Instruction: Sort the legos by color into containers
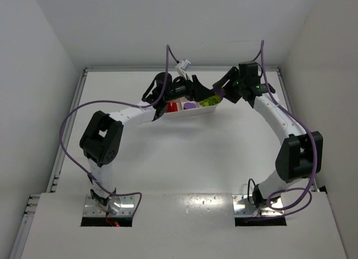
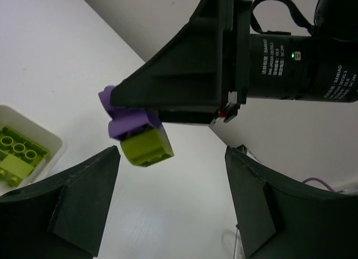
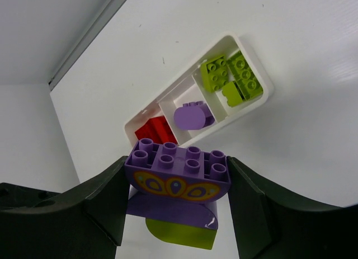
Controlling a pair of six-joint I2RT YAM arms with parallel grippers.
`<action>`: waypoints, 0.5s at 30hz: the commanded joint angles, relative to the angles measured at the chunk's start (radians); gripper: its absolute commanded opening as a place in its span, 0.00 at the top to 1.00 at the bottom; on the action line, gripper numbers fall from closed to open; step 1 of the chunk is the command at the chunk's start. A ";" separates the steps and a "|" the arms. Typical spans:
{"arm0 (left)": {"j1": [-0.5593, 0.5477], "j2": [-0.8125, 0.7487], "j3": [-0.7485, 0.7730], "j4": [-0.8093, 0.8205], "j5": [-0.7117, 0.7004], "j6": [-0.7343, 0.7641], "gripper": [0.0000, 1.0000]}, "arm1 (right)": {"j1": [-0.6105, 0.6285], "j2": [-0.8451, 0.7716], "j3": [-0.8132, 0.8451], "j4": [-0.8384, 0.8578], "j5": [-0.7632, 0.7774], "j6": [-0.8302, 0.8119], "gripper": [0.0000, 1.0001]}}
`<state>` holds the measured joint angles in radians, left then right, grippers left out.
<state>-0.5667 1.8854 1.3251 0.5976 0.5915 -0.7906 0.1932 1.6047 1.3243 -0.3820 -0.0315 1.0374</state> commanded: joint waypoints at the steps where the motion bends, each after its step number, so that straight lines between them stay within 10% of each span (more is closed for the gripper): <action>1: -0.022 0.020 0.056 -0.016 -0.042 0.033 0.18 | 0.014 -0.025 0.000 0.035 -0.041 0.030 1.00; 15: -0.032 0.060 0.091 -0.090 -0.071 0.094 0.18 | 0.052 -0.034 0.036 0.068 -0.061 0.012 1.00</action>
<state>-0.5854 1.9526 1.3796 0.4908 0.5373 -0.7258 0.2295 1.6043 1.3209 -0.3668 -0.0677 1.0431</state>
